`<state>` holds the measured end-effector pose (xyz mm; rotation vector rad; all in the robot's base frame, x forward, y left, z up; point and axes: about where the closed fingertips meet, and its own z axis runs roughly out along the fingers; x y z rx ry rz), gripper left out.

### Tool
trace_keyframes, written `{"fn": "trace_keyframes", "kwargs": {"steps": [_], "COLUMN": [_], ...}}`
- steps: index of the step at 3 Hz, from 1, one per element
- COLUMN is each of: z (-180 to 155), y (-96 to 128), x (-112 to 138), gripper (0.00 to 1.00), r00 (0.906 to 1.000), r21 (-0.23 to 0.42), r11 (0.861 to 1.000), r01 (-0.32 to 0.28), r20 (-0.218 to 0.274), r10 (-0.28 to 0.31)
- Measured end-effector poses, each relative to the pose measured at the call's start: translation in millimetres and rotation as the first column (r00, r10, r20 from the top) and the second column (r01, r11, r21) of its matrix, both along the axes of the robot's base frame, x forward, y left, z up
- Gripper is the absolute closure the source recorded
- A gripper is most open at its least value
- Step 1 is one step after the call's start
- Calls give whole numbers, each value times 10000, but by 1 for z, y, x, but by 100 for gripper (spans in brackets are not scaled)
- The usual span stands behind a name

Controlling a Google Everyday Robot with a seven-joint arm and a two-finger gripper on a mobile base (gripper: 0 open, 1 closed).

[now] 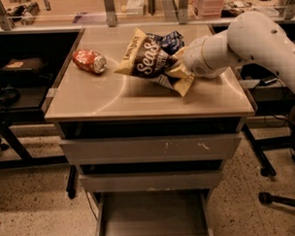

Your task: Pick brown chip bag from bottom drawer and place on counter

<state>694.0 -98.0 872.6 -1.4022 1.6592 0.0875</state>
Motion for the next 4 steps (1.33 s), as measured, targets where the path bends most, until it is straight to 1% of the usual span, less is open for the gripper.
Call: {"fn": "trace_keyframes", "kwargs": {"steps": [1,3,4], "z": [0,0,0], "y": [0,0,0], "x": [0,0,0], "gripper": [59,11,0], "r00": [10000,10000,10000], "r21": [0,0,0], "r11": [10000,10000,10000], "r01": [0,-1,-2], "r20": [0,-1,-1], "r10": [0,1,2]}}
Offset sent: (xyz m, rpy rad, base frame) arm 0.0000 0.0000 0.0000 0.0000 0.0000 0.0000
